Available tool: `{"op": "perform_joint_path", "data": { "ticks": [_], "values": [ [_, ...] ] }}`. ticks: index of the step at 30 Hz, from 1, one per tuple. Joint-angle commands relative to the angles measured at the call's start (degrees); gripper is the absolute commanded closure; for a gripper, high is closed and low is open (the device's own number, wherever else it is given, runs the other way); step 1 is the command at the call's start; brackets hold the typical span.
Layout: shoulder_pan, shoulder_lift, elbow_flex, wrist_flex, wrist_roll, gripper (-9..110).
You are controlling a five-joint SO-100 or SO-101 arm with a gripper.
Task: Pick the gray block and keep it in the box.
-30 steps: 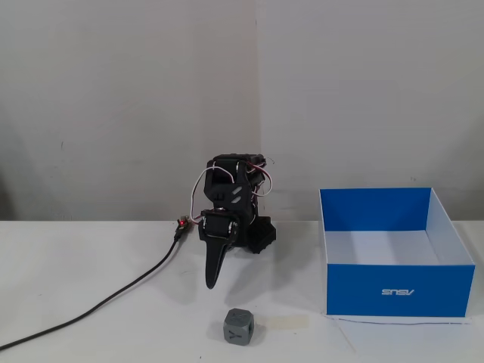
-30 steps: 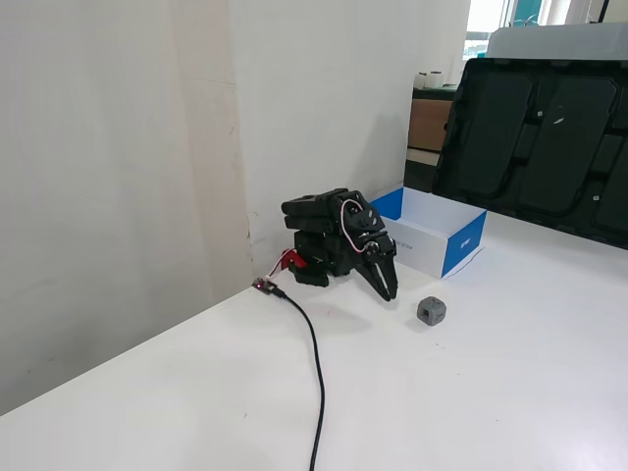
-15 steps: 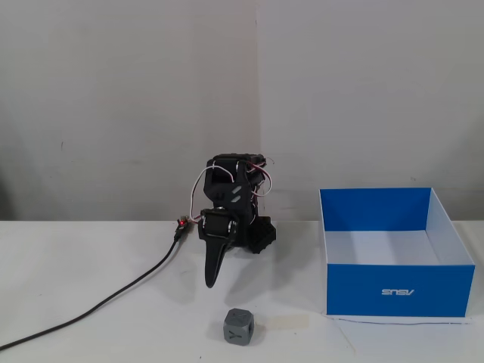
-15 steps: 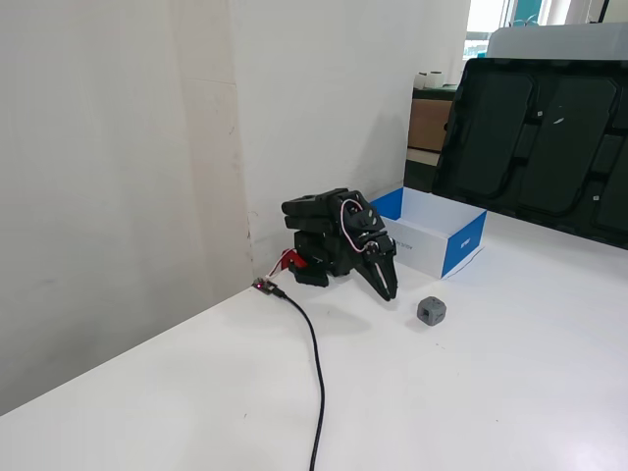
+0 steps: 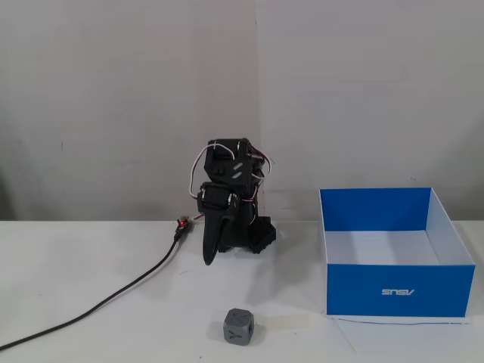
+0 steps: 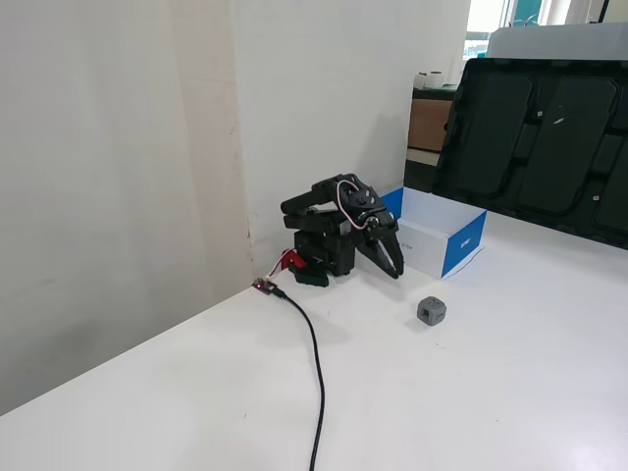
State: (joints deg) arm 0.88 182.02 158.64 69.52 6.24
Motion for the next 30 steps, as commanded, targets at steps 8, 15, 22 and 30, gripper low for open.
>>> {"op": "perform_joint_path", "data": {
  "ticks": [8,15,22,30],
  "values": [
    [-3.16,-20.74,-14.41,-3.16,4.48,101],
    [-5.45,-33.84,-21.88,-3.16,8.09,101],
    [-7.12,-49.31,-29.36,-3.69,10.90,101],
    [-9.32,-58.36,-34.19,-4.13,11.78,94]
  ]
}}
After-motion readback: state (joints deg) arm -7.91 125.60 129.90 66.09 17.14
